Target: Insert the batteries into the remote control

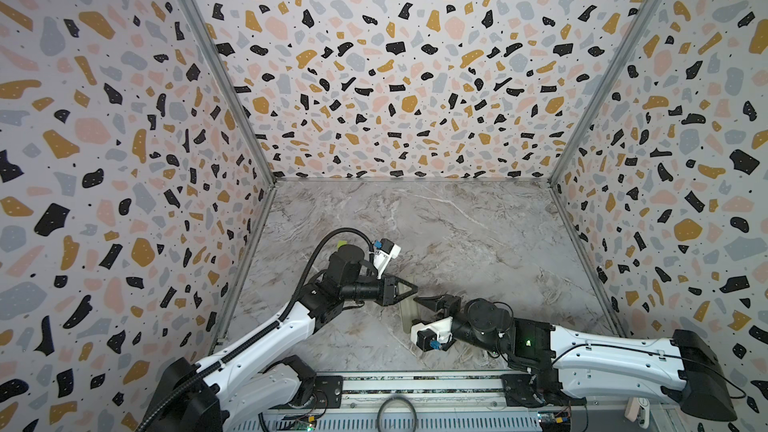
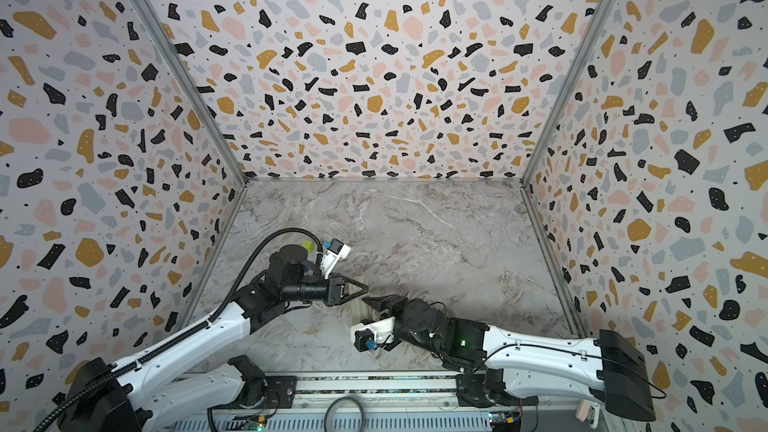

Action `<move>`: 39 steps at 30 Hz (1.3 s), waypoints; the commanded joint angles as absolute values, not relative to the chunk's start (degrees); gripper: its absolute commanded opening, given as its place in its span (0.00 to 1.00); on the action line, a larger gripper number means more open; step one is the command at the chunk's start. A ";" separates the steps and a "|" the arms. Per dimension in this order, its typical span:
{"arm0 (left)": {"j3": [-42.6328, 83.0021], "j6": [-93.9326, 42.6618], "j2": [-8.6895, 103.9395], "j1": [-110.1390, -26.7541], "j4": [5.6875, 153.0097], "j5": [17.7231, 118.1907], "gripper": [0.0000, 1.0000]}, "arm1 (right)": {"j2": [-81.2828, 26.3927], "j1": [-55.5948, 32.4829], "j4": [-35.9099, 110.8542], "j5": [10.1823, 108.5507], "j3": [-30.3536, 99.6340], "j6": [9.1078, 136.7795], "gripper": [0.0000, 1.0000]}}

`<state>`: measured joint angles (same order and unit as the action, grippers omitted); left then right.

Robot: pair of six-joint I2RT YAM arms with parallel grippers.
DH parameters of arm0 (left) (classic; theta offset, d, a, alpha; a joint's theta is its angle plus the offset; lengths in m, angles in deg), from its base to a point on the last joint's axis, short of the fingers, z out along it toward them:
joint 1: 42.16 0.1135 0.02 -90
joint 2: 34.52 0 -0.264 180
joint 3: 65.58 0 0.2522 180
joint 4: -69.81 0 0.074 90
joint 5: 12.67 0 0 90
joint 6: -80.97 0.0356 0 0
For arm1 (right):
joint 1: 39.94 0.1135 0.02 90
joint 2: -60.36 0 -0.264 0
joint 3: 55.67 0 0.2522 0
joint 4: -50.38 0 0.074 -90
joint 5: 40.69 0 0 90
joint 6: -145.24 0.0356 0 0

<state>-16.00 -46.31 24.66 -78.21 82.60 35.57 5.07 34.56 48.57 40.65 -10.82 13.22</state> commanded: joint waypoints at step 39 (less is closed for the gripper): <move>-16.66 -47.09 25.16 -77.14 81.90 31.98 0.00 | 1.72 36.71 50.60 32.94 -11.12 9.68 0.56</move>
<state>-16.64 -46.55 25.42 -77.03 83.05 34.96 1.51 36.66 48.39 36.95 -10.86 10.97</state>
